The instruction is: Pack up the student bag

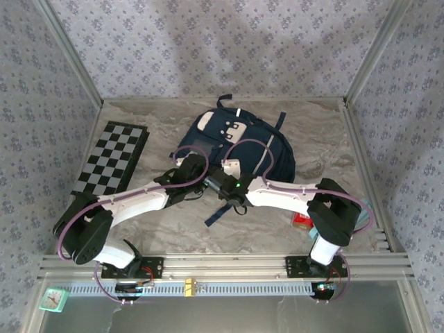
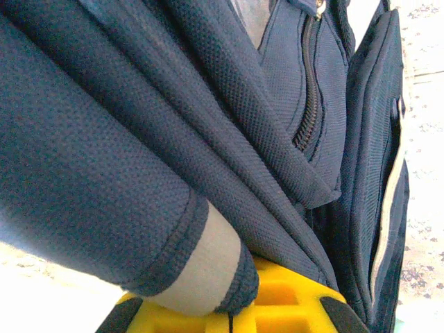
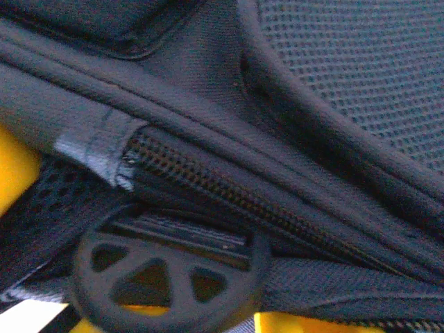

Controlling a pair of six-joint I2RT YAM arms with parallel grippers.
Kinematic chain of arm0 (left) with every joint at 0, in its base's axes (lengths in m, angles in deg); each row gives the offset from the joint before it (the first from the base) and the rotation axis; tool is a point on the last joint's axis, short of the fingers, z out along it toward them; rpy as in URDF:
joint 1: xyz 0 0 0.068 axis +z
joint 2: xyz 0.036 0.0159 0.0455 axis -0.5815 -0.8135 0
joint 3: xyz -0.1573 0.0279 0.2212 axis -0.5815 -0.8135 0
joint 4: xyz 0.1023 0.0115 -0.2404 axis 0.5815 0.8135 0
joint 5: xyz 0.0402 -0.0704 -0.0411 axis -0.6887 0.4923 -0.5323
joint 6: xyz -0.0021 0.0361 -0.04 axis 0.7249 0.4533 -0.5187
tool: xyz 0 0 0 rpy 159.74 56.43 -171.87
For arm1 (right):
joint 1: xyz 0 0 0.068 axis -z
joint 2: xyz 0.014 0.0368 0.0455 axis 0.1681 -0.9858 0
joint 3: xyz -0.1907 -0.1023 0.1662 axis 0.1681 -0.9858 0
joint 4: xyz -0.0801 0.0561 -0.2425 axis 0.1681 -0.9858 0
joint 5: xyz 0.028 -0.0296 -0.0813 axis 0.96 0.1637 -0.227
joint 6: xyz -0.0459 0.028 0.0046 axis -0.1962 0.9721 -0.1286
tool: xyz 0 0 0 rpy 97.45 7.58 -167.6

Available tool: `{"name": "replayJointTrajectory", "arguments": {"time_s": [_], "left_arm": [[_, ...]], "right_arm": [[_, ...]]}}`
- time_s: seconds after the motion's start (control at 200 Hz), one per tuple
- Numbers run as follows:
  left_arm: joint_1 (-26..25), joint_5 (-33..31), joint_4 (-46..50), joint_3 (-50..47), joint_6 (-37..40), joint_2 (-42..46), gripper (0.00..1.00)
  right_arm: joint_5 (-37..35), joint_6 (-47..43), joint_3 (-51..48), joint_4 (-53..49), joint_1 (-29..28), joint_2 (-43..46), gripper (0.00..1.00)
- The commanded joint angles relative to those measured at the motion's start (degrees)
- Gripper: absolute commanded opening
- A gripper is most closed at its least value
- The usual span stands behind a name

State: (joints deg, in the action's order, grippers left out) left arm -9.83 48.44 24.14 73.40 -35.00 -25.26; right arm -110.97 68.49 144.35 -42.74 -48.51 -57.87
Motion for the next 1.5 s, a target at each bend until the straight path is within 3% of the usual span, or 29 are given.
{"name": "replayJointTrajectory", "arguments": {"time_s": [0.0,0.205,0.36,0.635,0.795,0.965,1.079,1.159,1.244,1.309,1.374,1.494], "left_arm": [[-0.78,4.06,-2.70,3.43,0.94,3.56,0.00],[-0.51,3.68,-2.10,3.51,1.65,3.51,0.00],[2.43,4.35,-1.35,3.60,3.45,3.36,0.00],[14.56,9.17,0.60,4.92,7.84,0.25,0.00],[21.83,13.64,-0.93,7.19,11.39,-4.47,0.00],[24.64,19.42,0.09,14.67,16.28,-12.56,0.00],[24.96,23.05,0.36,20.36,20.28,-17.77,0.00],[25.79,25.78,2.41,24.08,23.28,-20.76,0.00],[27.46,28.41,3.59,24.08,23.79,-20.95,0.08],[28.14,29.46,2.42,20.76,23.60,-18.19,0.31],[28.07,29.15,4.52,18.36,23.97,-15.07,0.43],[26.55,29.88,5.22,10.88,19.45,-9.08,0.53]], "right_arm": [[-6.38,0.65,1.24,-0.12,0.77,-0.92,0.21],[-6.76,1.37,0.39,-2.39,-0.42,0.77,0.11],[-6.73,1.86,-1.82,-6.42,-1.35,4.46,0.03],[-4.14,3.06,-11.60,-15.89,-0.81,17.47,0.00],[-1.21,2.46,-17.35,-19.35,3.57,27.62,0.00],[6.09,-5.72,-18.18,-10.04,4.92,31.90,0.00],[15.24,-9.52,-14.62,-1.32,3.64,27.01,0.00],[16.80,-11.10,-10.48,0.94,2.31,22.62,0.00],[16.69,-10.56,-7.55,0.75,2.49,18.98,0.00],[16.28,-9.37,-6.91,0.03,3.06,17.30,0.00],[15.35,-8.42,-7.76,-0.03,3.31,16.96,0.00],[14.76,-8.59,-9.56,0.95,2.92,17.08,0.00]]}}
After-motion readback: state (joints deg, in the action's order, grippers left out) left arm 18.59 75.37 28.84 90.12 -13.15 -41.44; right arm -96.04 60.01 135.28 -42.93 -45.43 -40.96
